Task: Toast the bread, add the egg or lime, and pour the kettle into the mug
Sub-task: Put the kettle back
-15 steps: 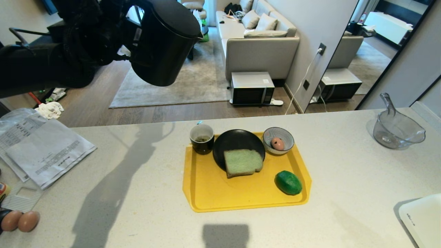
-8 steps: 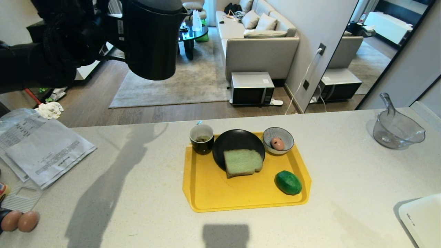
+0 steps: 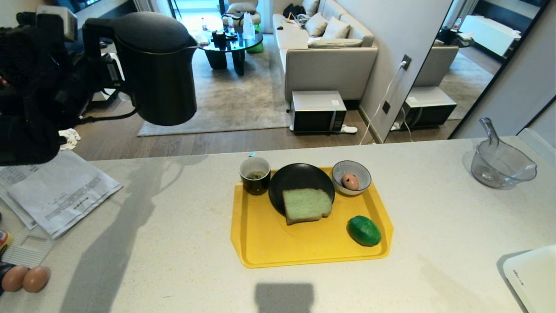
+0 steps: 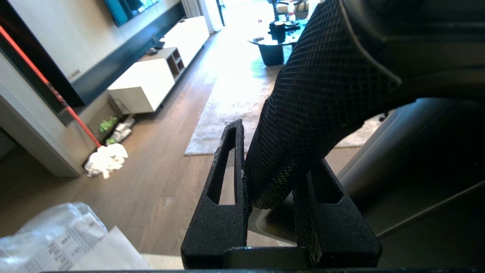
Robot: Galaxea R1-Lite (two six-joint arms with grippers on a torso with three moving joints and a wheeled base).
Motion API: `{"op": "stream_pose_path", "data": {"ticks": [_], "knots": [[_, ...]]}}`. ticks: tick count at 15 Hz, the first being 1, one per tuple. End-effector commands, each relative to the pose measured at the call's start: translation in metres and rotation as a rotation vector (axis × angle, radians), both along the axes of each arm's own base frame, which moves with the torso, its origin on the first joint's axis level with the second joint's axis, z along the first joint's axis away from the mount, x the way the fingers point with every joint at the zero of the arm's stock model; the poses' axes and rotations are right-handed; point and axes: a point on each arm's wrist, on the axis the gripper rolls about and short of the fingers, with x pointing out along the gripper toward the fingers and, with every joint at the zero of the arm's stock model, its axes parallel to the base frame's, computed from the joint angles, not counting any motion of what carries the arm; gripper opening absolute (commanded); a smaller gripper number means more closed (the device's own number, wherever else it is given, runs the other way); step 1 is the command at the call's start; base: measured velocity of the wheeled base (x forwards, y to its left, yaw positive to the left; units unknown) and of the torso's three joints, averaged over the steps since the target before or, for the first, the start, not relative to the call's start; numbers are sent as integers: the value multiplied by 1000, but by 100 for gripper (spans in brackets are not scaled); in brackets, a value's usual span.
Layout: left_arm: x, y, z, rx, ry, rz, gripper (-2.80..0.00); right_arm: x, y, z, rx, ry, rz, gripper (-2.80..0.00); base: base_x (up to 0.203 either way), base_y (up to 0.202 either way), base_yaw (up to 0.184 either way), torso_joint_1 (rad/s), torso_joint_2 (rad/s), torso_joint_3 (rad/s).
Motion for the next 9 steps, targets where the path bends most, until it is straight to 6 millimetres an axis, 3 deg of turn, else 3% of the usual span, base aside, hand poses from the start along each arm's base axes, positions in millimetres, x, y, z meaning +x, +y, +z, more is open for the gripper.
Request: {"op": "stream_pose_path", "data": {"ticks": [1, 4, 9], "knots": [[-9, 16, -13, -29, -45, -28, -280, 0, 0, 0, -1, 0, 0, -280, 0, 0, 0, 0, 0, 0], [-4, 22, -33, -120, -62, -68, -280, 0, 0, 0, -1, 0, 0, -280, 0, 0, 0, 0, 0, 0], [12, 40, -95, -188, -71, -103, -280, 0, 0, 0, -1, 0, 0, -280, 0, 0, 0, 0, 0, 0]]}}
